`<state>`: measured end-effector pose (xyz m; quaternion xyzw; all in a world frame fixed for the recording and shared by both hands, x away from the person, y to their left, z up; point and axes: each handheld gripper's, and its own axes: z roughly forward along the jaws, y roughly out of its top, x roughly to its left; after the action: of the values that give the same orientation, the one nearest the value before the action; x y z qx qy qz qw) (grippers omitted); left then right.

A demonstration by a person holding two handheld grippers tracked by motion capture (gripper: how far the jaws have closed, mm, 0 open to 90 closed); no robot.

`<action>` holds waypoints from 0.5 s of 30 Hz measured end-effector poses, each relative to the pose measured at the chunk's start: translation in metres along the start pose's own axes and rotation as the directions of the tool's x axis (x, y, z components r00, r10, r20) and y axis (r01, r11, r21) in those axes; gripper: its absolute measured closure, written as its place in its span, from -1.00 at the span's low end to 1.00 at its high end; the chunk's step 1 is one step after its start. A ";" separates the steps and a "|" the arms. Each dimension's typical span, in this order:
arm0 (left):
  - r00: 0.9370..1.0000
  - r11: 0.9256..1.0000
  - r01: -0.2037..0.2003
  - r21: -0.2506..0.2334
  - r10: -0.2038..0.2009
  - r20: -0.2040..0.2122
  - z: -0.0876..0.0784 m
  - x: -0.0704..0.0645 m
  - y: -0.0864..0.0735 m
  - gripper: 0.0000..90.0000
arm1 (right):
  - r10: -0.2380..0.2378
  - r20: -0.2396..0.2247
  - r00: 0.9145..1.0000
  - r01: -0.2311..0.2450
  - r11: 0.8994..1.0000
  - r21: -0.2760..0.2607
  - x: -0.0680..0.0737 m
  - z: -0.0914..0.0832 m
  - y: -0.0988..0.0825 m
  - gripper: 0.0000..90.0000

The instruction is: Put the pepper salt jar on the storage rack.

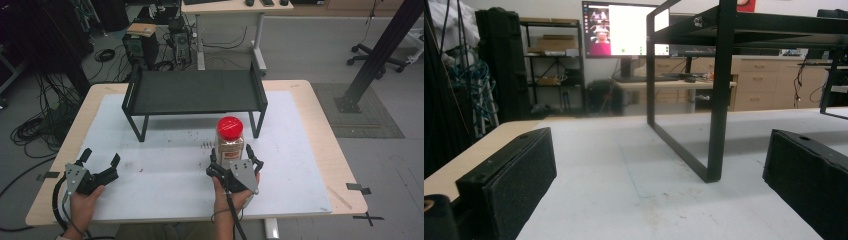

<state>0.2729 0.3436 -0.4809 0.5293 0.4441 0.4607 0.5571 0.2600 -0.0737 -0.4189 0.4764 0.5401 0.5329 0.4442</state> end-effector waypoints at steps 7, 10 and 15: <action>1.000 1.000 0.001 0.000 -0.001 0.000 0.000 0.000 0.000 -0.98 | 0.006 0.009 1.000 -0.006 1.000 -0.007 0.000 0.004 -0.003 -0.99; 1.000 1.000 0.001 0.000 -0.001 0.001 0.000 0.000 0.000 -0.98 | 0.013 0.007 1.000 -0.013 1.000 -0.008 0.001 0.009 -0.005 -0.99; 1.000 1.000 0.000 0.000 0.000 0.001 0.000 0.000 0.000 -0.98 | 0.020 0.011 1.000 -0.020 1.000 -0.014 0.001 0.012 -0.007 -0.99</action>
<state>0.2729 0.3437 -0.4809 0.5294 0.4441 0.4604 0.5573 0.2717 -0.0704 -0.4262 0.4817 0.5291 0.5382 0.4453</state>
